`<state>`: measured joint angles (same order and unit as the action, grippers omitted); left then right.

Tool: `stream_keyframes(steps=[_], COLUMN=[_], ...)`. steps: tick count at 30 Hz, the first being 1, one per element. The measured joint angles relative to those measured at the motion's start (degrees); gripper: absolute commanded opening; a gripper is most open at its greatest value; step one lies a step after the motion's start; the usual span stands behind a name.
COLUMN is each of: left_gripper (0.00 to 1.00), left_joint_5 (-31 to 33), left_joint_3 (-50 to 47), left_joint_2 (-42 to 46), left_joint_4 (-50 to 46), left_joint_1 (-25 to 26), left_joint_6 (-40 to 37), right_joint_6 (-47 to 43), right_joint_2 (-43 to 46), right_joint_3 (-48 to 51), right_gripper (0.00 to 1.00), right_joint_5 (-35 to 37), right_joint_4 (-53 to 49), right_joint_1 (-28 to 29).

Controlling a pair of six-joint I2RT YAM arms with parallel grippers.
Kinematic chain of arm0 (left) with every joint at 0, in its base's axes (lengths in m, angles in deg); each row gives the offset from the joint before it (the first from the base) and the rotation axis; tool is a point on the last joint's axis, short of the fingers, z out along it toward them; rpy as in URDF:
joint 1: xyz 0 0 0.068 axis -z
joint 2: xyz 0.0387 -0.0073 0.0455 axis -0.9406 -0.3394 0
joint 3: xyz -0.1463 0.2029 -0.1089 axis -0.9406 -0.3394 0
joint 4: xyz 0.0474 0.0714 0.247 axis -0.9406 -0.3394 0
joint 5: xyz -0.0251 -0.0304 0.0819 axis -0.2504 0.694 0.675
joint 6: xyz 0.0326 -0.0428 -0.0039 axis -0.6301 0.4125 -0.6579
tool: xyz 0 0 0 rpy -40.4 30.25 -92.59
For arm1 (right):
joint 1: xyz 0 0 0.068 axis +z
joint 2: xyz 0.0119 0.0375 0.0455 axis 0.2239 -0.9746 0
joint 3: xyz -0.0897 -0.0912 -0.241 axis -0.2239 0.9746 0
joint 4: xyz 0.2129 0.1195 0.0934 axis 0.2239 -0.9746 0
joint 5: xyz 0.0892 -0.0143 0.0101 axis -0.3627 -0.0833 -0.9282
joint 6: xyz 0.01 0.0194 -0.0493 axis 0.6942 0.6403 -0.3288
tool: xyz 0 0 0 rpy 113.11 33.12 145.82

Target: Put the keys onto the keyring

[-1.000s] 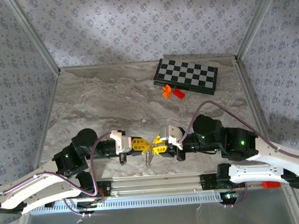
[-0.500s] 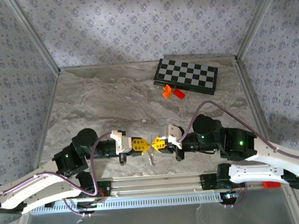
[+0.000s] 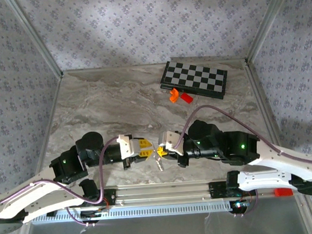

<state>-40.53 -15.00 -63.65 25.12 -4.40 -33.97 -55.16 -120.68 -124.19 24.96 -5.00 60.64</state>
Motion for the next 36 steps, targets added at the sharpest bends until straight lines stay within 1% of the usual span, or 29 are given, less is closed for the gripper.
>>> stream_keyframes(steps=[2, 5, 8, 10, 15, 23, 29, 36], left_gripper=[0.25, 0.25, 0.23, 0.20, 0.20, 0.23, 0.16, 0.16], left_joint_5=[0.42, 0.37, 0.37, 0.37, 0.35, -0.07, -0.09, -0.28], left_joint_3=[0.79, 0.94, 0.90, 0.90, 0.90, 0.87, 0.72, 0.35], left_joint_2=[-0.50, -1.14, -1.95, -2.12, -2.08, -2.62, -3.32, -3.41], left_joint_4=[-1.25, -2.01, -2.64, -2.84, -2.80, -2.73, -2.78, -2.60], left_joint_1=[0.00, 0.00, 0.00, 0.00, 0.00, 0.00, 0.00, 0.00], left_joint_6=[-0.37, -0.37, -0.33, -0.22, -0.15, -0.11, 0.15, 0.28], right_joint_6=[-0.50, -1.01, -1.64, -1.99, -2.27, -2.45, -2.47, -2.84], right_joint_2=[-1.60, -3.41, -4.52, -4.92, -5.33, -5.33, -5.33, -5.33], right_joint_3=[-2.01, -3.96, -4.57, -4.70, -5.25, -5.35, -5.35, -5.35], right_gripper=[0.00, 0.00, 0.00, 0.00, 0.00, 0.00, 0.00, 0.00], right_joint_5=[1.40, 3.37, 4.13, 4.31, 4.33, 4.35, 4.57, 4.76], right_joint_4=[-1.86, -4.04, -5.14, -5.95, -7.21, -7.26, -7.26, -7.26], right_joint_1=[0.42, 0.79, 0.83, 0.87, 1.14, 1.29, 1.40, 1.46])
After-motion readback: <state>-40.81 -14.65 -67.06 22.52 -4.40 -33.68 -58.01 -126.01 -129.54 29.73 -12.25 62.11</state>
